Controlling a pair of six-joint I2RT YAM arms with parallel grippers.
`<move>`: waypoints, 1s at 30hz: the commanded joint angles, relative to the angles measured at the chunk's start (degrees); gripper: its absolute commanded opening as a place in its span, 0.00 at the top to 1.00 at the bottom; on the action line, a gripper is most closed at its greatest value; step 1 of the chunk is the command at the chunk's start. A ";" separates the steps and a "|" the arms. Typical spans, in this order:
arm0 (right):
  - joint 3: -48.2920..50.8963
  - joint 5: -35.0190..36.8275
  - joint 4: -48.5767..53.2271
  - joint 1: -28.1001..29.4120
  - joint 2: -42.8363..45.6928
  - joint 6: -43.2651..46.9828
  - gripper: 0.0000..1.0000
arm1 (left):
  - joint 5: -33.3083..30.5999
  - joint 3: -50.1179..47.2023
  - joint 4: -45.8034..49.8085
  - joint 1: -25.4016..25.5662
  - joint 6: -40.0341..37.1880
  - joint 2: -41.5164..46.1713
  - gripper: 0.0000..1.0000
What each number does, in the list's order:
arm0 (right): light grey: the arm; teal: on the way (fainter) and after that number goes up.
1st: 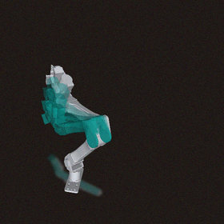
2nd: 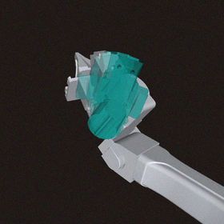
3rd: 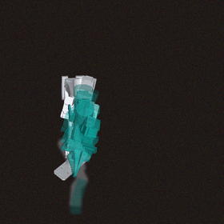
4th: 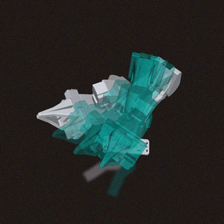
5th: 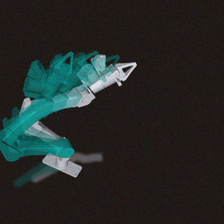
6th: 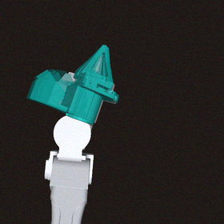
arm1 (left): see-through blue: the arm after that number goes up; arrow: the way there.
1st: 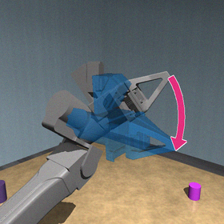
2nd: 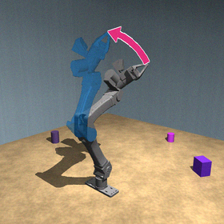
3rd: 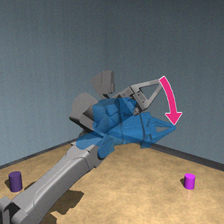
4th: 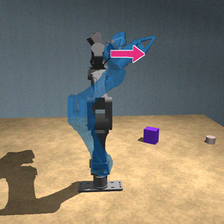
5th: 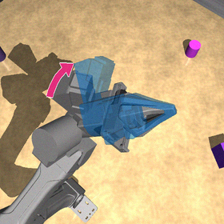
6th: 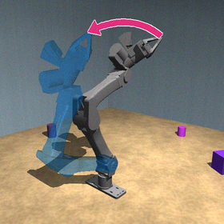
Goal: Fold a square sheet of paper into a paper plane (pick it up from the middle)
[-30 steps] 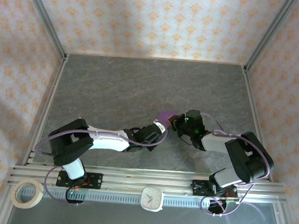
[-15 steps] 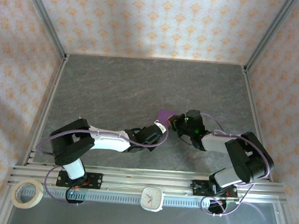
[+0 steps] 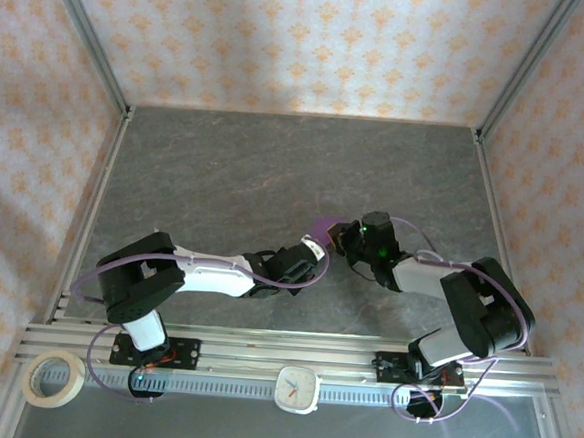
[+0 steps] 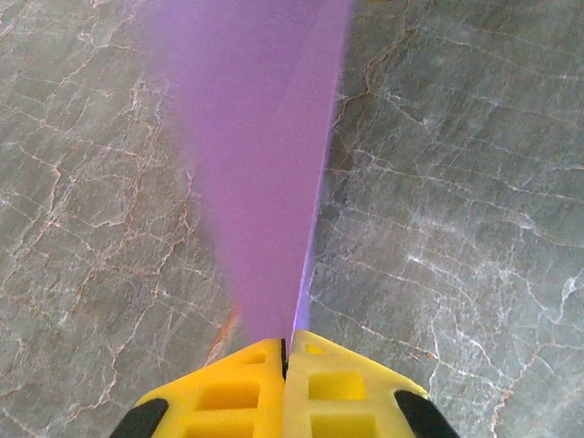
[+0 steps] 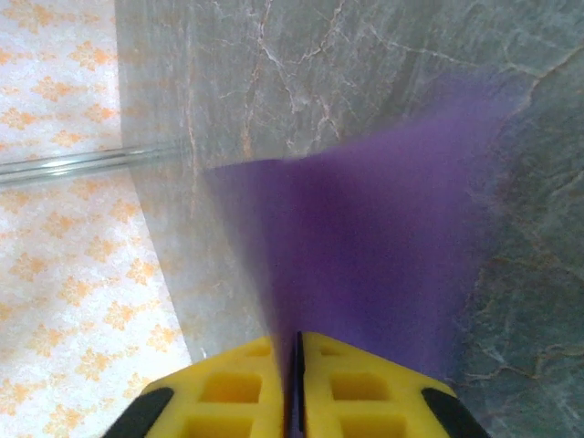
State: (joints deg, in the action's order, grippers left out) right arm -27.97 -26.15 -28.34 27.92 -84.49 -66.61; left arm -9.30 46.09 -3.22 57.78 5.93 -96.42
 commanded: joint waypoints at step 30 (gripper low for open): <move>4.84 11.23 18.17 -6.23 22.09 11.37 0.68 | 33.08 0.62 -3.97 -10.74 2.32 -5.63 1.00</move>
State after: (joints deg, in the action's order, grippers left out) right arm -24.27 -14.81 -8.93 21.91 -62.61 -55.64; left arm 20.73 45.58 -8.43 47.42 8.51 -100.01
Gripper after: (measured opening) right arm 0.320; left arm 0.053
